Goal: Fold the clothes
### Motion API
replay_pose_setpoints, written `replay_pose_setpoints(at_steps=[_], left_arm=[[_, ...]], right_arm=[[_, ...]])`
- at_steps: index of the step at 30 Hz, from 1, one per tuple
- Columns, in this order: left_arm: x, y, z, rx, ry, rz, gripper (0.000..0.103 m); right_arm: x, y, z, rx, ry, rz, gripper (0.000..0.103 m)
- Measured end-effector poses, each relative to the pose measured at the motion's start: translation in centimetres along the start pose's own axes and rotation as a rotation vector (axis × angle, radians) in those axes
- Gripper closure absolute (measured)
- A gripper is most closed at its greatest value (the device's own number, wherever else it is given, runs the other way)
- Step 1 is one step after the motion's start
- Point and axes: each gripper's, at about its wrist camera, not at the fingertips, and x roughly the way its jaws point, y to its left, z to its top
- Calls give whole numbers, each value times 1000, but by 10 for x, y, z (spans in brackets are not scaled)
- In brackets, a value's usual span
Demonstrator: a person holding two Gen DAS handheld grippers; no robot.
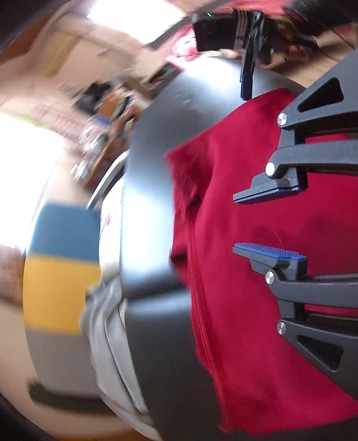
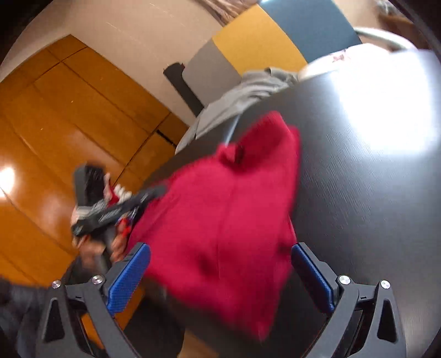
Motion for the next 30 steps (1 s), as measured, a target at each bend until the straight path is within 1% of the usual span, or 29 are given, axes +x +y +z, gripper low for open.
replay_pose_setpoints(at_steps=[3,6,8,10,11,13,14,15,16,18,19,21,22,23,25,26,28,30], left_arm=[[14,-36,4,108,24,-38,74],[31,-57,7,183,57,-26,73],[42,-59,5,193,81,-12,73],[52,-53,-3,173,89,-38,73],[54,-46,-6,145,83,-65,73],[54,-29,-10,48,57,-148,73],[53,-20,-11,-5,51,-190,74],[54,-14,-12,-43,48,-219,75],[56,-10,-13,-64,49,-231,80],[58,-4,-14,-96,52,-251,84],[58,-6,-15,-86,55,-249,84],[60,-13,-15,-48,63,-247,84],[60,-17,-15,-35,61,-243,84],[61,-21,-16,-24,53,-233,84],[61,-24,-18,-15,37,-211,84],[61,-25,-19,-13,32,-204,84],[59,-24,-20,-24,27,-205,84],[59,-21,-21,-50,24,-213,84]], right_arm=[[-8,3,-21,-31,53,37,0],[-4,8,-29,-72,69,54,0],[1,7,-28,-80,64,78,0],[11,6,-24,-79,70,118,0],[15,7,-22,-86,76,135,0],[22,10,-18,-100,87,177,0],[25,12,-15,-103,98,216,0],[30,14,-13,-104,134,253,0],[37,15,-11,-105,190,278,0],[49,17,-11,-120,316,316,0],[53,18,-11,-140,384,339,0],[55,20,-12,-182,547,370,0],[56,22,-12,-201,613,377,1],[57,24,-10,-211,642,361,2],[61,29,-8,-224,676,321,2],[62,34,-10,-255,687,297,2],[58,39,-14,-311,678,251,2],[51,37,-10,-294,623,214,3]])
